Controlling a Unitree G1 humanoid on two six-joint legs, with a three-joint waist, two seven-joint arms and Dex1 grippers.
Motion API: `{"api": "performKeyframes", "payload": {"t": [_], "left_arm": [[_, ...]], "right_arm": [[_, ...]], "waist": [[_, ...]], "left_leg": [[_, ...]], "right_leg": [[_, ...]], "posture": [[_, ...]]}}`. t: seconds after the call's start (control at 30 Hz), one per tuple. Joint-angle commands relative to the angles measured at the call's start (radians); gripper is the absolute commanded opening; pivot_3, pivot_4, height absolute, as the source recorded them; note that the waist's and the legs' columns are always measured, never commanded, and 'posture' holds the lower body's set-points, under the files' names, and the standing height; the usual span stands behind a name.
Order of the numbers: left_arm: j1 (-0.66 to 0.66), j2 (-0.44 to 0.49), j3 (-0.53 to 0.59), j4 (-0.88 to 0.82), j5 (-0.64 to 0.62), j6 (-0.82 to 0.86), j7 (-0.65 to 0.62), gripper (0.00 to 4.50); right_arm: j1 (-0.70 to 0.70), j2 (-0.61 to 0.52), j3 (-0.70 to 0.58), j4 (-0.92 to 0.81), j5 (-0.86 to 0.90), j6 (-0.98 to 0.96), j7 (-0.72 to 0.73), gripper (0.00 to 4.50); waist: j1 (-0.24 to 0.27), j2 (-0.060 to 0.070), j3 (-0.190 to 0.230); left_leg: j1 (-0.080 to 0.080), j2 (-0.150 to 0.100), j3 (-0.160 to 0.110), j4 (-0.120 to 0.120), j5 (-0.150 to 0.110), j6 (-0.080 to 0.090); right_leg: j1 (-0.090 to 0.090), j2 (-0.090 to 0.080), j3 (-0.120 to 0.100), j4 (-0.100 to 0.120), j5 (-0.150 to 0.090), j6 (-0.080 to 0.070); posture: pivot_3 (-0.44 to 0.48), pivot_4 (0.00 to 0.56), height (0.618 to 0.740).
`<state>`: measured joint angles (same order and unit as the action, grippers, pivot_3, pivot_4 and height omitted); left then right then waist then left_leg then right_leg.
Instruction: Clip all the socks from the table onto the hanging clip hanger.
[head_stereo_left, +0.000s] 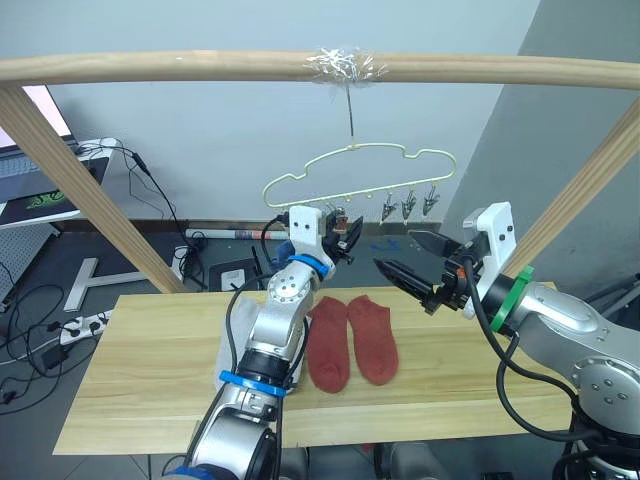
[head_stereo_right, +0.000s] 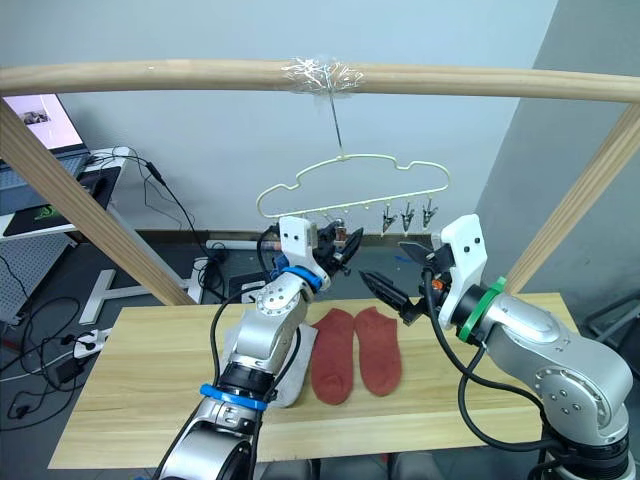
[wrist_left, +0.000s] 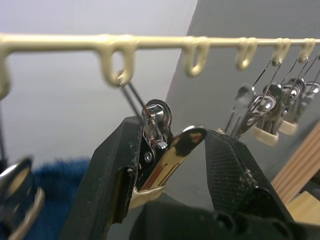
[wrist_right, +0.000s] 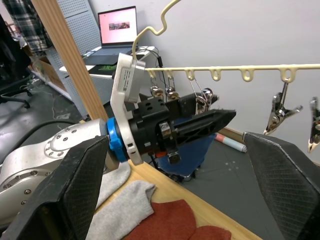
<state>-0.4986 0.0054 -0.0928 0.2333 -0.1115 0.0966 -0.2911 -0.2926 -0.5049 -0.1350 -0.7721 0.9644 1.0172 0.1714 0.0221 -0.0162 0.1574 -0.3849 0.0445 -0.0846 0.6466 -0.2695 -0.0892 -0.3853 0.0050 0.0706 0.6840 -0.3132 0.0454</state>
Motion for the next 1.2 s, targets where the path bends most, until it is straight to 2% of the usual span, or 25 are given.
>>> {"api": "performKeyframes", "payload": {"t": [0.03,0.4,0.57,0.83,1.2], "left_arm": [[0.009,0.014,0.01,-0.067,-0.003,0.005,-0.001,2.25],[-0.001,0.01,0.009,-0.052,0.029,-0.005,0.036,2.25],[-0.026,0.026,-0.012,-0.019,0.105,-0.056,0.076,2.25],[-0.035,0.018,-0.006,0.0,0.124,-0.068,0.113,2.25],[-0.037,0.049,-0.036,0.003,0.23,-0.121,0.17,2.25]], "right_arm": [[-0.019,-0.012,-0.014,-0.023,0.018,-0.022,-0.003,4.5],[-0.049,-0.016,-0.006,0.005,0.015,-0.024,0.01,4.5],[-0.066,-0.019,-0.008,0.014,0.021,-0.022,0.012,4.5],[-0.093,-0.021,-0.015,0.021,0.048,-0.018,0.002,4.5],[-0.104,-0.03,-0.011,0.02,0.062,-0.025,-0.004,4.5]], "waist": [[0.0,0.0,0.0],[0.001,0.0,0.0],[0.001,0.0,0.0],[0.0,0.0,0.0],[0.001,0.0,0.0]], "left_leg": [[0.0,0.0,0.0,0.0,0.0,0.0],[0.002,0.0,0.0,0.001,0.002,0.002],[0.003,-0.001,0.0,0.001,0.003,0.004],[0.003,-0.001,0.0,0.001,0.003,0.004],[0.003,-0.001,0.0,0.001,0.003,0.004]], "right_leg": [[0.0,0.0,0.0,0.0,0.0,0.0],[0.0,0.0,0.0,0.006,0.0,0.0],[0.0,0.0,0.0,0.007,0.001,-0.001],[0.0,0.0,0.0,0.007,0.001,-0.001],[0.0,0.0,0.0,0.007,0.001,-0.001]], "posture": [[0.047,0.106,0.74],[0.058,0.114,0.74],[0.054,0.117,0.74],[0.05,0.119,0.74],[0.047,0.12,0.74]]}}
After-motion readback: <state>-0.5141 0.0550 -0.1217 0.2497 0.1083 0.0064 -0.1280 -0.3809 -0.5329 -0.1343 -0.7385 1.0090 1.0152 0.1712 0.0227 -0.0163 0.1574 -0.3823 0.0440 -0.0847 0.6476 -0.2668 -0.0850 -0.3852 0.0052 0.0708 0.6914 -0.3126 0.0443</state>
